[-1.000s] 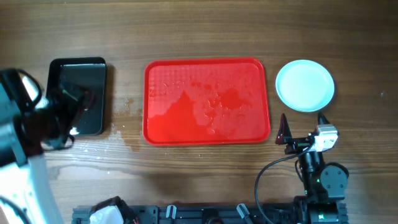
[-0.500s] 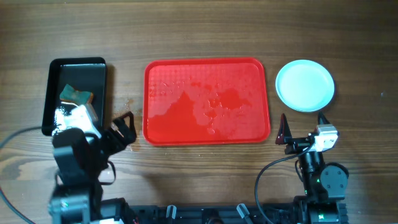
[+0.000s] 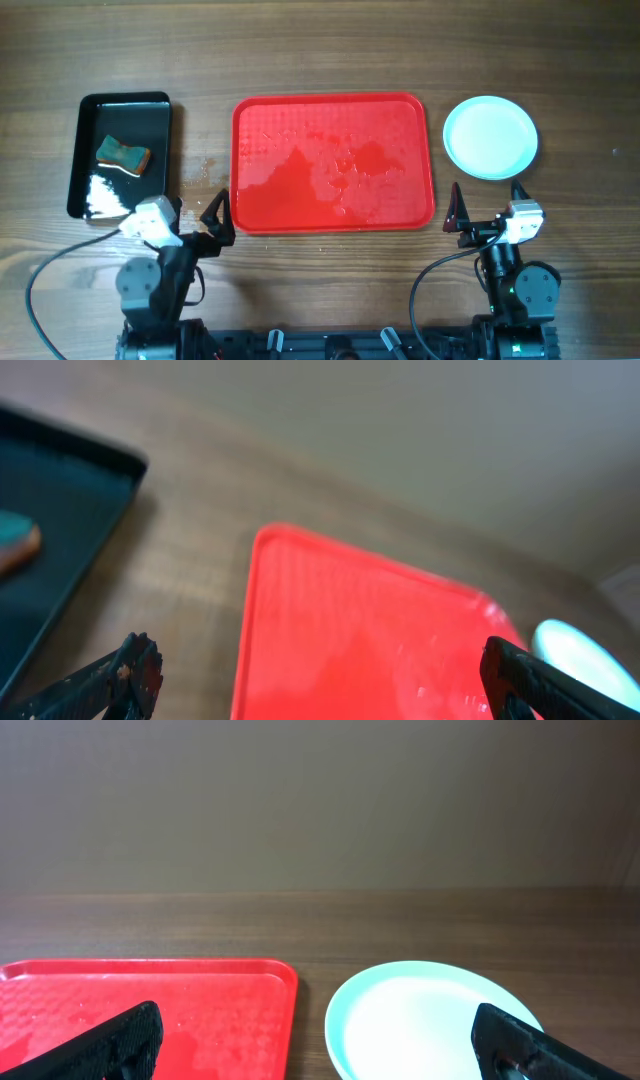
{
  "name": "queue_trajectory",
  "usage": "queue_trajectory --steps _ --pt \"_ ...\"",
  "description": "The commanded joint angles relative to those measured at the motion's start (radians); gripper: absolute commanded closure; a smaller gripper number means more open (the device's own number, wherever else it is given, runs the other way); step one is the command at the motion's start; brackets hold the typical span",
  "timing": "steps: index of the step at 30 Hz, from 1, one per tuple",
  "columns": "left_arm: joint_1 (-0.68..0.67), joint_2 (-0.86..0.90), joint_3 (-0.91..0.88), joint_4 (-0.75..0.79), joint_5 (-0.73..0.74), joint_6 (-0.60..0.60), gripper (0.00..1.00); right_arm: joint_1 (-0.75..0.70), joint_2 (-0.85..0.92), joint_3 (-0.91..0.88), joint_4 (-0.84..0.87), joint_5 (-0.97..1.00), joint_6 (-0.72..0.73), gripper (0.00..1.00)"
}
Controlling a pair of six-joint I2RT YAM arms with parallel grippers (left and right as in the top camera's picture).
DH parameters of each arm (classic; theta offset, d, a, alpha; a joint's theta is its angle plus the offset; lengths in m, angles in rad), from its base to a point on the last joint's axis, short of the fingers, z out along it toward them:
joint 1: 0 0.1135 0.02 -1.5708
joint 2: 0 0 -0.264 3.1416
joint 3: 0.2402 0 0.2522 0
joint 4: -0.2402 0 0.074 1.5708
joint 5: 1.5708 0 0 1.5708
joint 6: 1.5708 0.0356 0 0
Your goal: Clean dirty plates on tray and stack at the side
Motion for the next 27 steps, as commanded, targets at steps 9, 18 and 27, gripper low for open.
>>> queue_trajectory --steps 9,18,27 --pt "-0.005 -0.136 -0.162 0.236 -0.026 0.027 0.0 -0.004 -0.012 -0.001 0.001 0.006 0.014 0.0" --pt "-0.026 -0.136 -0.162 0.183 -0.04 0.157 0.0 -0.004 -0.012 -0.001 0.001 0.006 0.014 0.0" --pt "-0.052 -0.136 -0.162 0.175 -0.105 0.289 0.0 -0.004 -0.012 -0.001 0.001 0.007 0.014 0.0"
